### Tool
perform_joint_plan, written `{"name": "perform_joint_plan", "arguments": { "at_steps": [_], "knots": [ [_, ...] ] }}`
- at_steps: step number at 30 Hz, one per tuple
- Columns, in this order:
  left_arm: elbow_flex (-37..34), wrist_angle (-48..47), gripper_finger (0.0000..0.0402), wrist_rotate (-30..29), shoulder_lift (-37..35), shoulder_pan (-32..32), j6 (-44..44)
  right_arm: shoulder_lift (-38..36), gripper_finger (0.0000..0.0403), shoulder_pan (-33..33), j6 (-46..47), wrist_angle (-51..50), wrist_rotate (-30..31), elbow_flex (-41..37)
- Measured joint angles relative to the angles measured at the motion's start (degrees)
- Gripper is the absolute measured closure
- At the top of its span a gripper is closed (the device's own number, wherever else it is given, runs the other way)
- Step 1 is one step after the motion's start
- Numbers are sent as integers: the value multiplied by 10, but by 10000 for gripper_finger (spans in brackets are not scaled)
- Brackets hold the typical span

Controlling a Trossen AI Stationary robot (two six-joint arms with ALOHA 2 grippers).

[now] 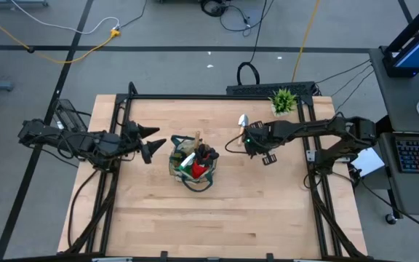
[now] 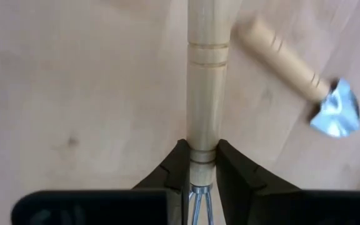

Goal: Pick & Place Garden tools in Gardening bag
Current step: Put the brown hand rake into the brown gardening bag

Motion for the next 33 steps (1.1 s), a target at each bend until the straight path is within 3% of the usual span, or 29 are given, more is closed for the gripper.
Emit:
{"name": "perform_joint_plan", "arguments": {
  "at_steps": [5,10,16,29,33],
  "knots": [
    [0,4,91,0,0,0,0,0,361,0,2,-63,-47,76],
    [0,8,91,0,0,0,-2,0,401,-1,9,-124,-46,152],
    [0,13,91,1,0,0,3,0,400,-1,36,-153,-46,224],
    [0,12,91,34,0,0,10,0,400,-18,123,-133,-48,231],
    [0,12,91,36,0,0,10,0,396,-20,151,-136,-89,231]
  ]
}}
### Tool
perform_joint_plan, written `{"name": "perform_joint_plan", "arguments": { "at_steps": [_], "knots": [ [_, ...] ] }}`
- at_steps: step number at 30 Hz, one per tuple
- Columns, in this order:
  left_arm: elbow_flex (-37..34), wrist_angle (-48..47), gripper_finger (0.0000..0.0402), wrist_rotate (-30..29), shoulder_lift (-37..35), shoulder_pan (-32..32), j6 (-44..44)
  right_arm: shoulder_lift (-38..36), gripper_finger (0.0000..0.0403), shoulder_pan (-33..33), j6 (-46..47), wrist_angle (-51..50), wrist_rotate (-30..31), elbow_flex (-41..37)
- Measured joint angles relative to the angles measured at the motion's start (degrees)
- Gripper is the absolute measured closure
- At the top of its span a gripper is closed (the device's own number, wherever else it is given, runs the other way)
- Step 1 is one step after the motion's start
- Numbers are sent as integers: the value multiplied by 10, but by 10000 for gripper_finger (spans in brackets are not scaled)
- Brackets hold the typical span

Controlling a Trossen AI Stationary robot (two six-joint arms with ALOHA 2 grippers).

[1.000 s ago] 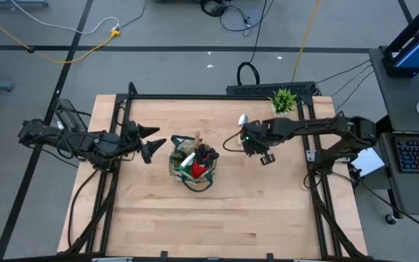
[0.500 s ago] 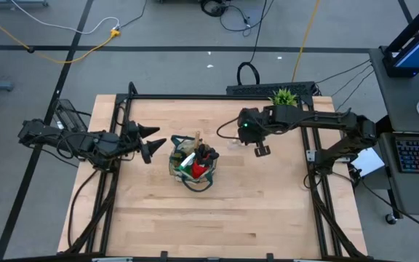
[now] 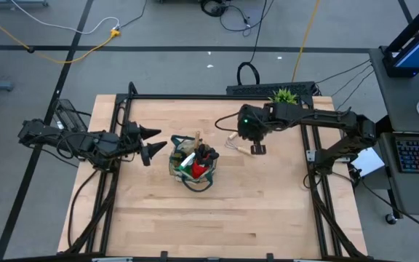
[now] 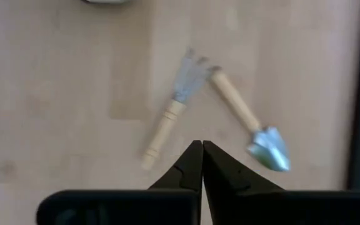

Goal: Pick & Place Garden tools in Gardening bag
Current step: Put the brown hand rake into the brown gardening bag

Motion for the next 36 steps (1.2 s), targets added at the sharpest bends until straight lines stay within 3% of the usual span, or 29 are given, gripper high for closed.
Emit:
{"name": "perform_joint_plan", "arguments": {
  "at_steps": [5,12,17,25,36],
  "knots": [
    [0,0,92,0,0,0,0,0,355,6,34,0,-33,0],
    [0,-3,92,0,0,0,2,0,252,5,97,-17,-32,-3],
    [0,-11,91,0,0,0,2,0,199,5,106,0,-32,-61],
    [0,-19,92,0,0,0,2,0,179,5,112,169,-29,-186],
    [0,-18,91,-1,0,0,2,0,179,5,134,293,-1,-301]
  ]
}}
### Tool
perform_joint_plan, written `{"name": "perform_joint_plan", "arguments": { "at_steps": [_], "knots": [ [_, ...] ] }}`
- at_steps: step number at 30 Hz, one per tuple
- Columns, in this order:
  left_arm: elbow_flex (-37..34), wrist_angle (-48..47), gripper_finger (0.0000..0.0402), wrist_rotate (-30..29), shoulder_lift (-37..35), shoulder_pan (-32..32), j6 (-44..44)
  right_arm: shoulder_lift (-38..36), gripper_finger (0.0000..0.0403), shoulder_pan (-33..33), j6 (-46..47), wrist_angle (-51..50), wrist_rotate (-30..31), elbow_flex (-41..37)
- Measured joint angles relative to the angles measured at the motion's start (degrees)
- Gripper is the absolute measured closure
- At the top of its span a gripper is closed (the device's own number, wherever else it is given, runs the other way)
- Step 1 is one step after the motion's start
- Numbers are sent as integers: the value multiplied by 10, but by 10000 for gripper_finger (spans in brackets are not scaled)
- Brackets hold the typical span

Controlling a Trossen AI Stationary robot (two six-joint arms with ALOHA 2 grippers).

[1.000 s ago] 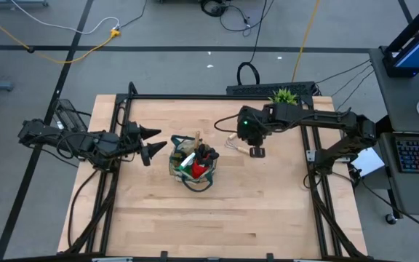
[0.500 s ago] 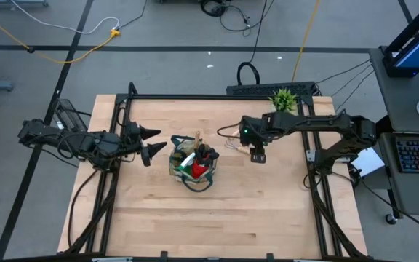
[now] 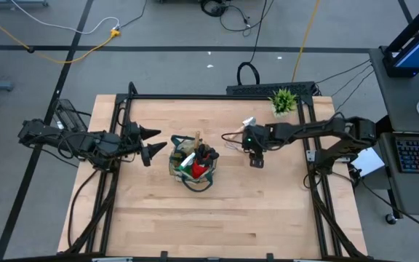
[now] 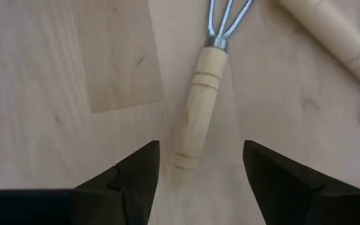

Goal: Pick & Place Garden tools in Gardening bag
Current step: Put the brown hand rake into the brown gardening bag

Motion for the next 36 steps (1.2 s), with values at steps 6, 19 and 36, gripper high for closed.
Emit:
{"name": "perform_joint_plan", "arguments": {
  "at_steps": [6,19,36],
  "knots": [
    [0,0,91,0,0,0,-2,0,179,-1,17,75,5,-50],
    [0,1,92,0,0,0,-14,22,266,0,35,118,8,-84],
    [0,11,91,90,7,0,-49,-11,343,1,42,-3,-2,-36]
  ]
}}
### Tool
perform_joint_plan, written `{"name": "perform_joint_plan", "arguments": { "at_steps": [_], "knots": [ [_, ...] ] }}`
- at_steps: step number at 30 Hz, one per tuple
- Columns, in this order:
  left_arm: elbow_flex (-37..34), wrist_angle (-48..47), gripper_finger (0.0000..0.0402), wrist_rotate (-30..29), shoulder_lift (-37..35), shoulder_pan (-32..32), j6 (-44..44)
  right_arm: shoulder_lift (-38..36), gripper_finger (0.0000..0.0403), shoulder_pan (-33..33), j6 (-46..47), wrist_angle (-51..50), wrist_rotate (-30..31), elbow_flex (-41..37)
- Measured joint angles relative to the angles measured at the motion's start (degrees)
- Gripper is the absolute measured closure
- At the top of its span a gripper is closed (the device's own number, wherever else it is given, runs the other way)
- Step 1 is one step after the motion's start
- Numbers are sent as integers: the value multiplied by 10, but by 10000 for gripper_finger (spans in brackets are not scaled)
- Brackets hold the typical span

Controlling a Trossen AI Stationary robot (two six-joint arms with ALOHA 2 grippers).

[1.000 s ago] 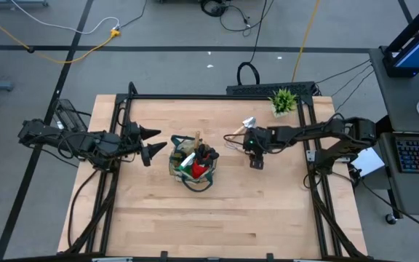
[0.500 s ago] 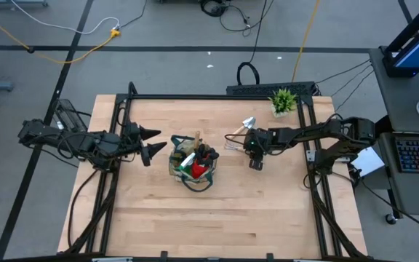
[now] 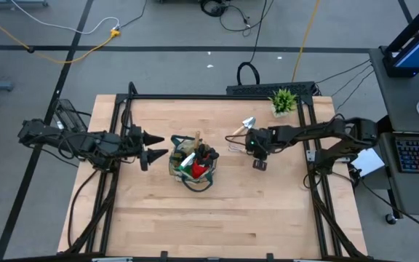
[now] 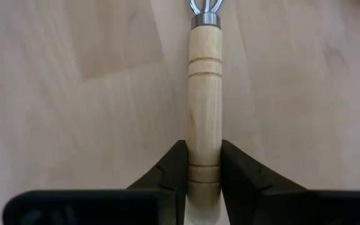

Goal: Pick & Place Garden tools in Gardening bag
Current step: Put the brown hand rake into the brown gardening bag

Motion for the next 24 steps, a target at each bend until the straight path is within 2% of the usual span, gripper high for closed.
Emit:
{"name": "perform_joint_plan", "arguments": {
  "at_steps": [4,7,13,19,24],
  "knots": [
    [0,29,91,-20,17,0,2,-24,343,0,-20,-85,6,60],
    [0,69,91,-54,33,0,12,-40,343,0,-39,-152,36,111],
    [0,174,91,-77,58,4,47,-60,343,4,-108,-236,154,229],
    [0,271,91,-65,64,22,48,-61,343,26,-241,-217,271,331],
    [23,298,91,-34,64,40,29,-60,343,60,-426,-89,337,351]
  ]
}}
